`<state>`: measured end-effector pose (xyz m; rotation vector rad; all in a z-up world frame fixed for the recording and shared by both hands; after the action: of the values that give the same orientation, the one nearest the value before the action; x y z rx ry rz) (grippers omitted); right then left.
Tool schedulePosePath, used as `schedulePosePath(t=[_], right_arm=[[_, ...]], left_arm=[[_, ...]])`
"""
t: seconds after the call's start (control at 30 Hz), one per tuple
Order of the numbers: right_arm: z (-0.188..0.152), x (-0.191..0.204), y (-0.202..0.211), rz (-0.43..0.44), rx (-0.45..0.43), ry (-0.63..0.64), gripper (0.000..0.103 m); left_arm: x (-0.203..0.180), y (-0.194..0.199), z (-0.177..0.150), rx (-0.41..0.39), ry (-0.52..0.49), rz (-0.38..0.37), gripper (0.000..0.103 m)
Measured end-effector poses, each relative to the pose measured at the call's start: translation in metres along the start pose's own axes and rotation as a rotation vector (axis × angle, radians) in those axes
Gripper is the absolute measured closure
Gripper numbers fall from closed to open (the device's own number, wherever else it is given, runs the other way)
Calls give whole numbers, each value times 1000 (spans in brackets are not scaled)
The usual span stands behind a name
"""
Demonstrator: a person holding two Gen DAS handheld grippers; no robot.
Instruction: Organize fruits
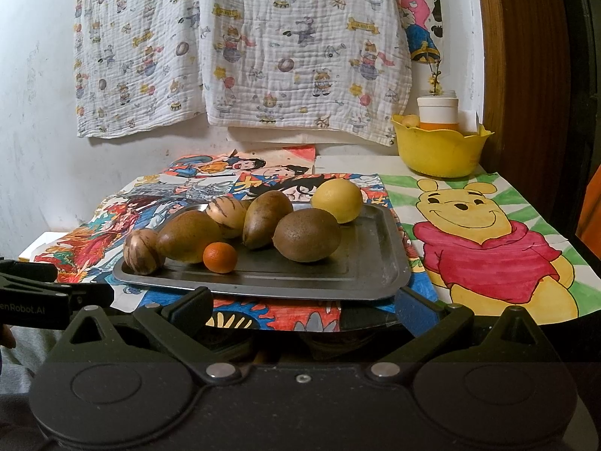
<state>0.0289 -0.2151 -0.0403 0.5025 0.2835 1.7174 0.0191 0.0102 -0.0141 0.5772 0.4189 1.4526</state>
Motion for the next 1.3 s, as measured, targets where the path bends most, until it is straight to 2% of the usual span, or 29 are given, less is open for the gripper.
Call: schedulePosePath(t=[0.97, 1.17, 1.3], right_arm=[[4, -2, 2, -6, -11, -3, 1], [4, -3, 2, -6, -8, -2, 1], [5, -2, 2, -3, -6, 1, 1]], left_arm=[[1, 0, -1, -6, 12, 1, 1], [0, 1, 1, -7, 14, -5, 0], [-2, 1, 1, -4, 13, -36, 1]])
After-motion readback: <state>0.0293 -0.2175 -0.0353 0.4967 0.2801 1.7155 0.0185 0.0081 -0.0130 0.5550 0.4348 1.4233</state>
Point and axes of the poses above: each gripper's, at about its wrist camera, not at the fingertips, and y roughly against the way its jaws point, x to its left, z to its top, the point moved 4 cm from there along -y, roughly the way its jaws point, and after that the axes turned 8 degrees about -y, right-handed, at the moved point
